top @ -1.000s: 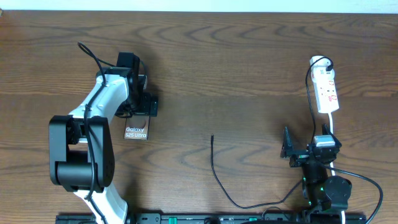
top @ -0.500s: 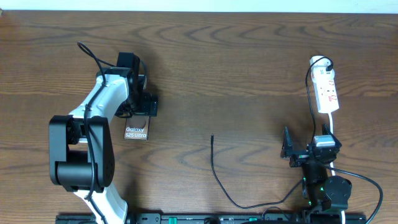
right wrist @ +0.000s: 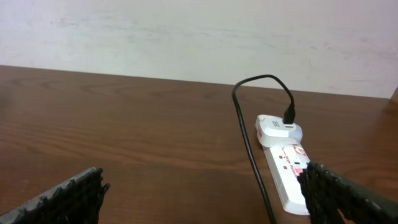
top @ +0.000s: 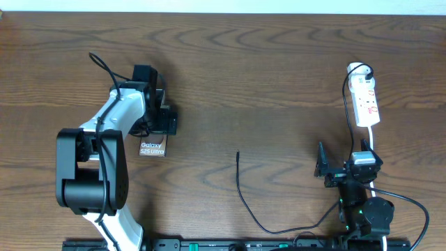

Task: Plug charger to phone and switch on socket
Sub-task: 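Lower the left gripper onto the phone and close on its sides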

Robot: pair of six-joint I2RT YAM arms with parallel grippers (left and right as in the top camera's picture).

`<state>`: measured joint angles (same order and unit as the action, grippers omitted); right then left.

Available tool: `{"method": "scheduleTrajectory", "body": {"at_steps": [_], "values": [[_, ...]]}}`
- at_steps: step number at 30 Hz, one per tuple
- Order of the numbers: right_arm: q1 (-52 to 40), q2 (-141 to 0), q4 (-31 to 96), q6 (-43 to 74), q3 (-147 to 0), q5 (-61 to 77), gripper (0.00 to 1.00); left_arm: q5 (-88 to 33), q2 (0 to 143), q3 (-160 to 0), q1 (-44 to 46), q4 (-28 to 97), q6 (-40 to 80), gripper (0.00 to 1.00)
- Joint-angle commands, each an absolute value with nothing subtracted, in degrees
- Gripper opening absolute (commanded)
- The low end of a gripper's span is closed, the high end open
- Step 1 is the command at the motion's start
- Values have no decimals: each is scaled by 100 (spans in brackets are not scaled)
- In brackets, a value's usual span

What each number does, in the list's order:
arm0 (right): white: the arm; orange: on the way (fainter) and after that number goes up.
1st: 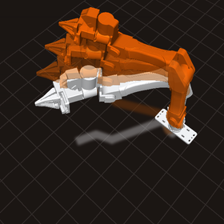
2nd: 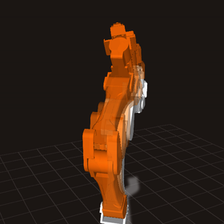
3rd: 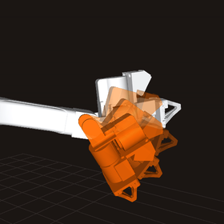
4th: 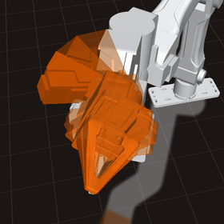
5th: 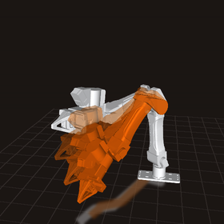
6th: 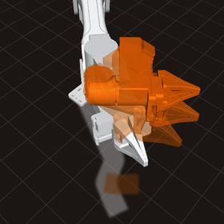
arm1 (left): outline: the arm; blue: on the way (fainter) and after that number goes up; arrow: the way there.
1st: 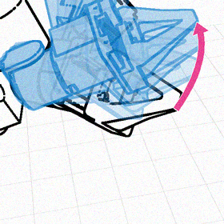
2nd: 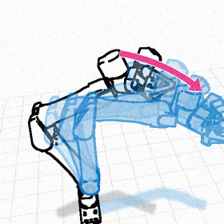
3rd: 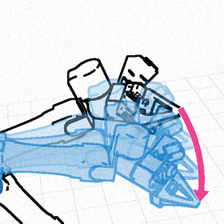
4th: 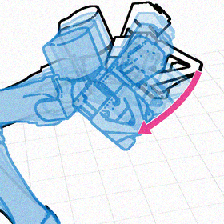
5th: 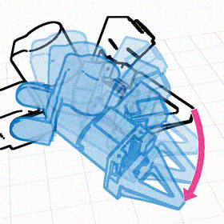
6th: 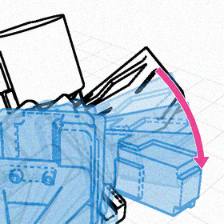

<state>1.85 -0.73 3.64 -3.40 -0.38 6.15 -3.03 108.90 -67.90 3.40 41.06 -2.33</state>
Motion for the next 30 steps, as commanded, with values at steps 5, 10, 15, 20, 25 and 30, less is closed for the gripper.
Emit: {"method": "scheduleTrajectory", "body": {"at_steps": [5, 10, 15, 20, 25, 30], "values": [[108, -38, 388, -392, -32, 593, 99, -231, 10934, -6770, 331, 4036, -189, 98], [106, -38, 388, -392, -32, 593, 99, -231, 10934, -6770, 329, 4036, -189, 98], [106, -38, 388, -392, -32, 593, 99, -233, 10934, -6770, 329, 4034, -296, 98], [108, -38, 388, -392, -32, 593, 99, -233, 10934, -6770, 331, 4032, -294, 98], [106, -38, 388, -392, -32, 593, 99, -233, 10934, -6770, 331, 4032, -292, 98], [108, -38, 386, -392, -32, 593, 99, -257, 10936, -6770, 331, 4034, -287, 98]]}}
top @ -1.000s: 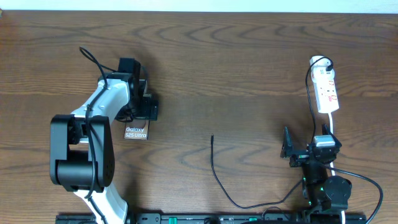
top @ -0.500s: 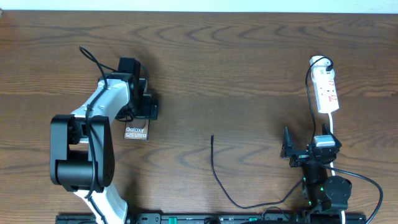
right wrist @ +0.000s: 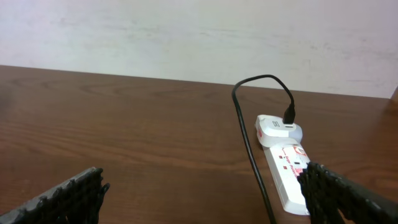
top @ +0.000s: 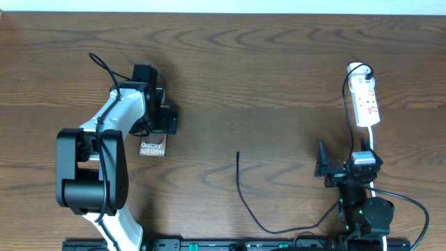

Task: Plug charger to phone and switch on socket
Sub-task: 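Lower the left gripper onto the phone and close on its sides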

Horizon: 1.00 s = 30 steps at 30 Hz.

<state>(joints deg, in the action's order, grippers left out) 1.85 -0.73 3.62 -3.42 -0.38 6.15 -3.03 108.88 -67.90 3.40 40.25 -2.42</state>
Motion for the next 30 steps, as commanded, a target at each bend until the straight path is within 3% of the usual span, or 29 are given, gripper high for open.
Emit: {"method": "scheduleTrajectory", "body": {"at_steps": [1, 30], "values": [[108, -38, 388, -392, -32, 593, 99, -259, 10936, -6770, 331, 4034, -287, 98], [108, -38, 388, -392, -32, 593, 99, -392, 10936, -6460, 329, 3721, -292, 98]]}}
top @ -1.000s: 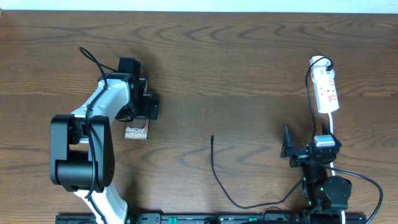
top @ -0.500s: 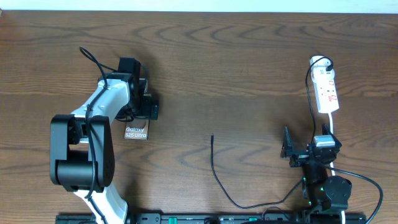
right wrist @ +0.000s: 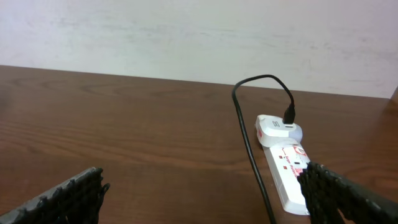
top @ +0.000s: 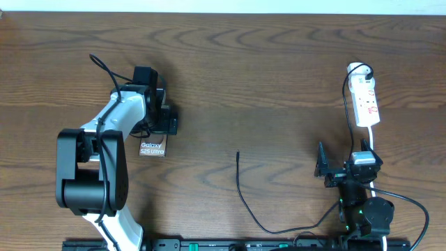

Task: Plug charger to phone and switch on socket
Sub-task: 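Lower the left gripper onto the phone and close on its sides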

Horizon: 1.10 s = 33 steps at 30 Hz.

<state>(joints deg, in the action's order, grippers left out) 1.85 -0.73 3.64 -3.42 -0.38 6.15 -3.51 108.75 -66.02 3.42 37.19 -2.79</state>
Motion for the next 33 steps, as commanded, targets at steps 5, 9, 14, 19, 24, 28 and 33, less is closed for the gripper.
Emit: {"method": "scheduleTrajectory", "body": {"at_steps": [5, 9, 14, 19, 24, 28, 33], "values": [[108, -38, 388, -392, -32, 593, 99, -379, 10936, -6460, 329, 3719, -294, 98], [108, -38, 388, -392, -32, 593, 99, -379, 10936, -6460, 329, 3719, -294, 98], [108, -38, 388, -392, -32, 593, 99, -379, 10936, -6436, 329, 3717, -294, 98], [108, -38, 388, -392, -32, 593, 99, -379, 10936, -6396, 329, 3719, -294, 99], [108, -38, 388, -392, -32, 593, 99, -379, 10936, -6396, 329, 3712, -294, 91], [108, -38, 388, -392, -32, 593, 99, -379, 10936, -6396, 329, 3715, -294, 88], [108, -38, 388, -392, -32, 593, 99, -379, 10936, -6396, 329, 3715, -294, 83]]}}
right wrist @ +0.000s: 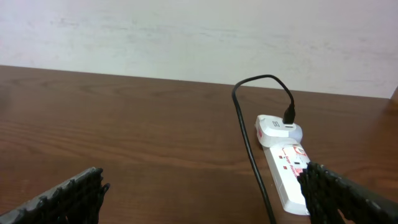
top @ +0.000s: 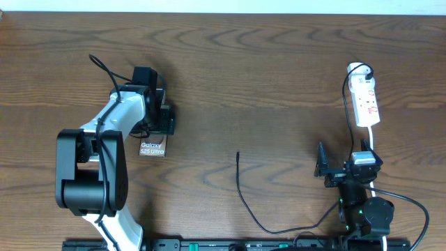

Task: Plug charger to phone and switch on socket
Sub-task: 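Lower the left gripper onto the phone and close on its sides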

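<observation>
The phone [top: 152,148], dark with a "Galaxy S25 Ultra" label, lies at the left. My left gripper [top: 164,123] is over its far end; the overhead view does not show how its jaws stand. The black charger cable [top: 240,189] lies loose at mid table, its free plug end [top: 237,153] pointing away. It runs back past my right arm to the white charger [right wrist: 278,129] in the white power strip [right wrist: 289,174] at the far right. My right gripper [right wrist: 205,199] stands wide open and empty, short of the strip.
The power strip [top: 366,101] lies lengthwise along the right side, with the cable [right wrist: 249,149] running down its left side. The left arm's own black cable [top: 101,66] loops out behind it. Bare wood lies between the phone and the cable end.
The left gripper's dark end beside the phone has shifted very slightly left. The phone, the cable and the right gripper are where they were.
At each earlier moment the left gripper sat over the phone's far end and the right gripper hung open short of the power strip. The left wrist has only shifted by a hair. The cable has lain loose in the same place throughout.
</observation>
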Robot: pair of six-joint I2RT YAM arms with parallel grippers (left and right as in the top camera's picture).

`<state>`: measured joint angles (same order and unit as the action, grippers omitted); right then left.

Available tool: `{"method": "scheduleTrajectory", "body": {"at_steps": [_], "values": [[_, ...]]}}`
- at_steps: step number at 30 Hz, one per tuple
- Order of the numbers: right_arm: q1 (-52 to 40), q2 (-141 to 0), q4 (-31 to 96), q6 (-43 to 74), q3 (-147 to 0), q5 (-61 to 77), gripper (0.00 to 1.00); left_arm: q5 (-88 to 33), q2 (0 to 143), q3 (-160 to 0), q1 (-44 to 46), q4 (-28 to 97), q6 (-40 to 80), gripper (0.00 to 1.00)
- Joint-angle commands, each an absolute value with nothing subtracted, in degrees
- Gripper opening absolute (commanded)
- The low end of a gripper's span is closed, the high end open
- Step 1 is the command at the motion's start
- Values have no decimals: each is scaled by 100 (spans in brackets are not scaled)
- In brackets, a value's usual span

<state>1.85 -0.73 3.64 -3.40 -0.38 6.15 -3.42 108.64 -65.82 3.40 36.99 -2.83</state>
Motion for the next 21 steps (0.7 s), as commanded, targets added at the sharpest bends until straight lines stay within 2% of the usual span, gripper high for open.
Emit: {"method": "scheduleTrajectory", "body": {"at_steps": [1, 15, 21], "values": [[108, -38, 388, -392, -32, 593, 99, -379, 10936, -6396, 329, 3715, -294, 83], [108, -38, 388, -392, -32, 593, 99, -379, 10936, -6396, 329, 3715, -294, 82], [108, -38, 388, -392, -32, 593, 99, -379, 10936, -6396, 329, 3715, -294, 78]]}}
